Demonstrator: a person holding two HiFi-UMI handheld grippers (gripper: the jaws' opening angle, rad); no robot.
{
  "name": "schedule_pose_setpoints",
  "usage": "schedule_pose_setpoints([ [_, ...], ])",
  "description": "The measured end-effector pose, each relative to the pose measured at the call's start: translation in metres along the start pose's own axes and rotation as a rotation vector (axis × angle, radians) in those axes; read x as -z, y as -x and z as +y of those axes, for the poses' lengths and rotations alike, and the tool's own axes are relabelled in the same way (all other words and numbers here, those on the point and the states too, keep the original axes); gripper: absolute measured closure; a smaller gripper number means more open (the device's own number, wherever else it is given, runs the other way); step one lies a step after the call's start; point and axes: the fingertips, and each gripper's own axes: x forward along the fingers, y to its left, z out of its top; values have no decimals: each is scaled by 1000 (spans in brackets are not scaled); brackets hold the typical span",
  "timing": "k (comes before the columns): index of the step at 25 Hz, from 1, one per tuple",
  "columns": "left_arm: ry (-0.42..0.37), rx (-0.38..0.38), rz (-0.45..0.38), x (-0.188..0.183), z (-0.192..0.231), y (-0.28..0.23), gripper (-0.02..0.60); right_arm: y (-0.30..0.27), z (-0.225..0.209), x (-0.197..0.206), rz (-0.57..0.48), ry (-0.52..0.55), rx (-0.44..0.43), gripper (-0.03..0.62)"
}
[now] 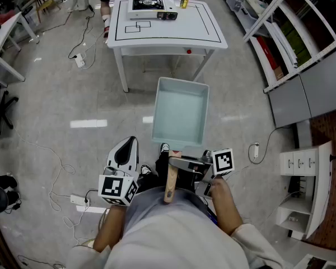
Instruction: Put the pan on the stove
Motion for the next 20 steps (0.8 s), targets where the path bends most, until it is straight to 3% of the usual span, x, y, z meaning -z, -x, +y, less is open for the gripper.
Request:
schedule_pose_setpoints([
  [7, 1, 12, 10, 2, 26, -22, 575, -20, -5, -29, -16, 31, -16, 441],
  [13, -23, 74, 39, -2, 31, -53, 574, -29, -10, -68, 12, 84, 49, 439],
  [20, -13, 37, 32, -21, 55, -102, 574, -39, -15, -132, 15, 84, 27, 437],
])
